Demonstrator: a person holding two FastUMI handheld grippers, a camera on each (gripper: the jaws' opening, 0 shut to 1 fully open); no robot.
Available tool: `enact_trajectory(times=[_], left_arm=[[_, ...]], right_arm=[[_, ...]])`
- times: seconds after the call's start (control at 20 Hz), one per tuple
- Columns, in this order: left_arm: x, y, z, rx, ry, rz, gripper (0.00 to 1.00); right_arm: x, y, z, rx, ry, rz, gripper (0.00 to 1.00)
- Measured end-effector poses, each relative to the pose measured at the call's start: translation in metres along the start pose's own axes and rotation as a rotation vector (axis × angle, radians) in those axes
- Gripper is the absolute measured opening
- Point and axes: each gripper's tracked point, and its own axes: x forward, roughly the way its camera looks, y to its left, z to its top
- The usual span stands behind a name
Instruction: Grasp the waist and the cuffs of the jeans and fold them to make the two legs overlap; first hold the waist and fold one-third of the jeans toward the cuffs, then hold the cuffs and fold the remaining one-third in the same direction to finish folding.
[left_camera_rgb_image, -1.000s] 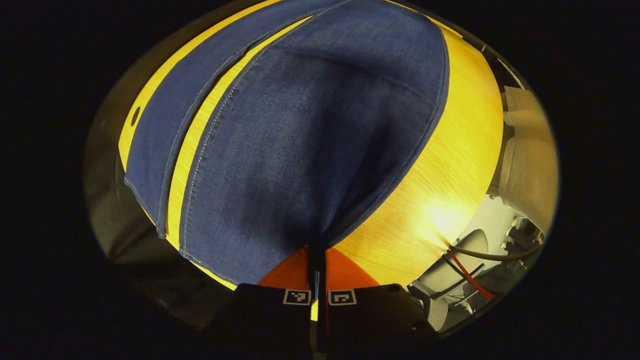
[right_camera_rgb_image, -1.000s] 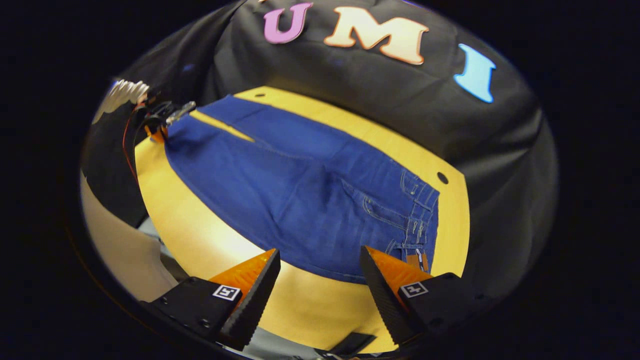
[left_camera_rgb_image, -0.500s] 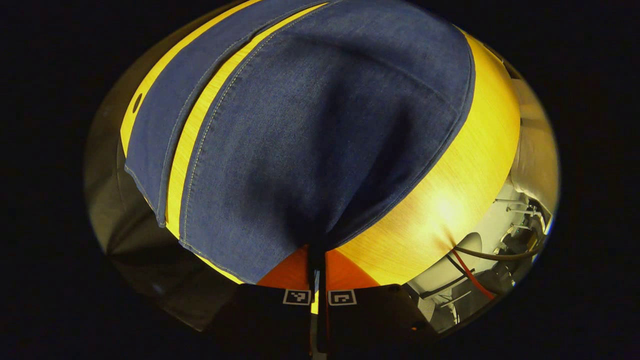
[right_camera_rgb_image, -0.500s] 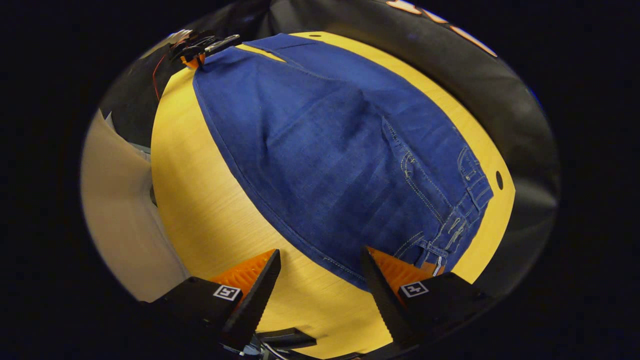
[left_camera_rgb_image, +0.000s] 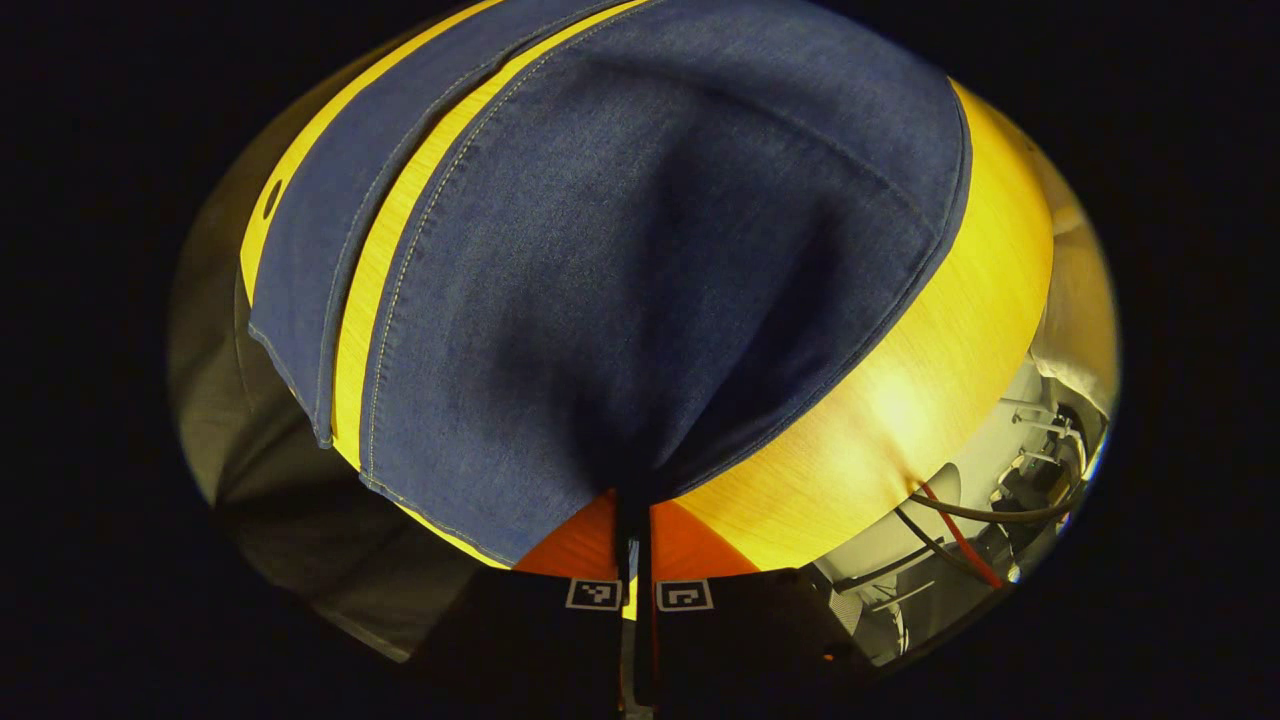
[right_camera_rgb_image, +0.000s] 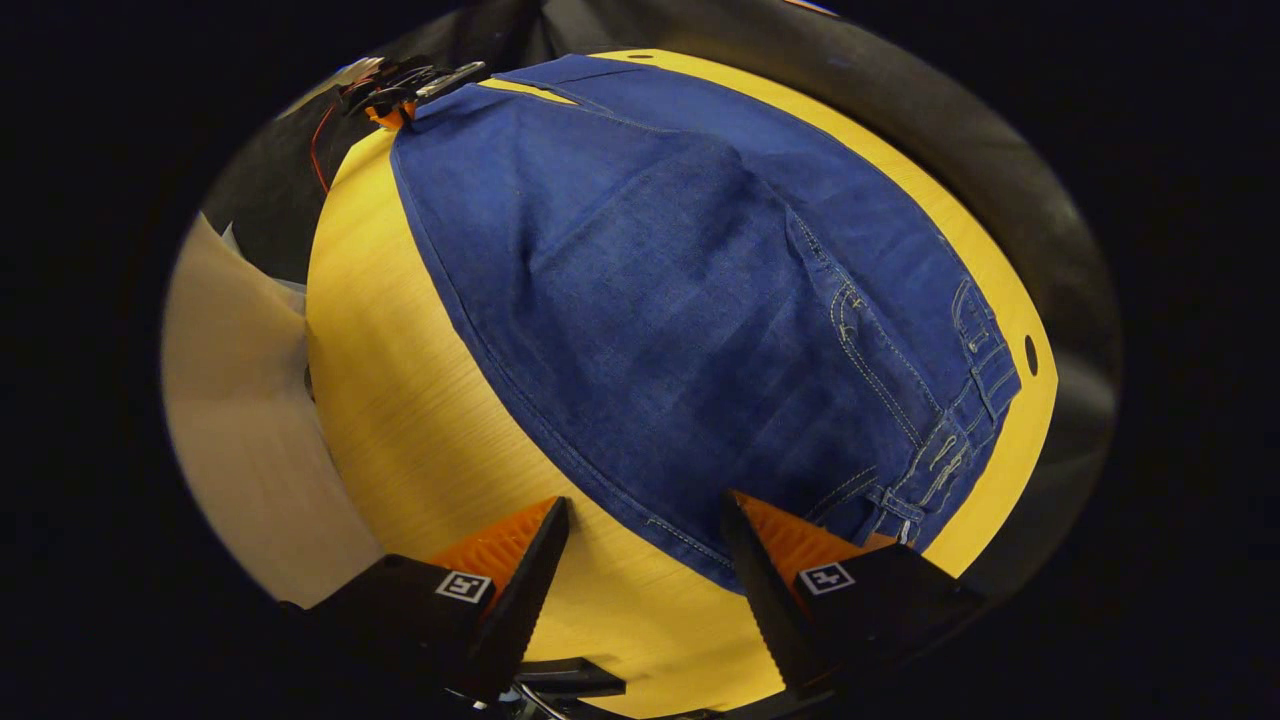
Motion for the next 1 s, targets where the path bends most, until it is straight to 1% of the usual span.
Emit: enact_trajectory(times=[0.05,0.15,0.2,0.25,0.35,0.4,0.45,0.55,0.6,0.65,0.7,0.75,0.85,0.9,0.95,1.0], left_arm=[[-0.001,0.000,-0.001,0.000,0.006,-0.005,0.00],[-0.001,0.000,0.000,0.006,0.009,-0.015,0.00],[-0.001,0.000,0.000,0.005,0.006,-0.019,0.00],[-0.001,0.000,0.000,0.002,-0.002,-0.023,0.00],[-0.001,0.000,0.000,-0.016,-0.025,-0.035,0.00],[0.000,0.000,0.000,-0.025,-0.037,-0.040,0.00],[-0.001,0.000,0.000,-0.029,-0.049,-0.045,0.00],[0.000,0.000,0.000,-0.030,-0.068,-0.052,0.00],[0.000,0.000,0.001,-0.033,-0.078,-0.058,0.00],[0.000,0.000,0.000,-0.042,-0.087,-0.063,0.00],[0.000,0.000,0.001,-0.050,-0.097,-0.068,0.00],[0.001,0.000,0.001,-0.058,-0.107,-0.072,0.00],[0.002,0.000,0.002,-0.065,-0.126,-0.075,0.00],[0.003,0.000,0.002,-0.068,-0.133,-0.077,0.00],[0.003,-0.001,0.001,-0.072,-0.133,-0.082,0.00],[0.003,-0.001,0.002,-0.068,-0.136,-0.085,0.00]], right_arm=[[0.000,-0.003,0.000,0.018,0.006,-0.007,0.87],[0.001,-0.012,0.004,0.022,0.002,-0.015,0.72],[0.000,-0.012,0.002,0.023,0.004,-0.022,0.60],[-0.002,-0.014,0.005,0.027,-0.003,-0.028,0.54],[-0.001,-0.027,0.014,0.031,-0.027,-0.050,0.34],[0.001,-0.026,0.010,0.046,-0.037,-0.059,0.23],[-0.001,-0.026,0.009,0.074,-0.042,-0.065,0.19],[0.000,-0.030,0.008,0.150,-0.044,-0.085,0.12],[-0.001,-0.027,0.008,0.188,-0.046,-0.094,0.13],[-0.003,-0.028,0.011,0.211,-0.060,-0.105,0.06],[-0.004,-0.028,0.009,0.233,-0.058,-0.116,0.06],[-0.004,-0.029,0.009,0.257,-0.061,-0.132,0.04],[-0.005,-0.030,0.007,0.301,-0.061,-0.175,0.03],[-0.003,-0.030,0.006,0.317,-0.059,-0.200,0.00],[-0.005,-0.028,0.004,0.337,-0.051,-0.220,0.03],[-0.006,-0.025,0.001,0.351,-0.039,-0.231,0.03]])
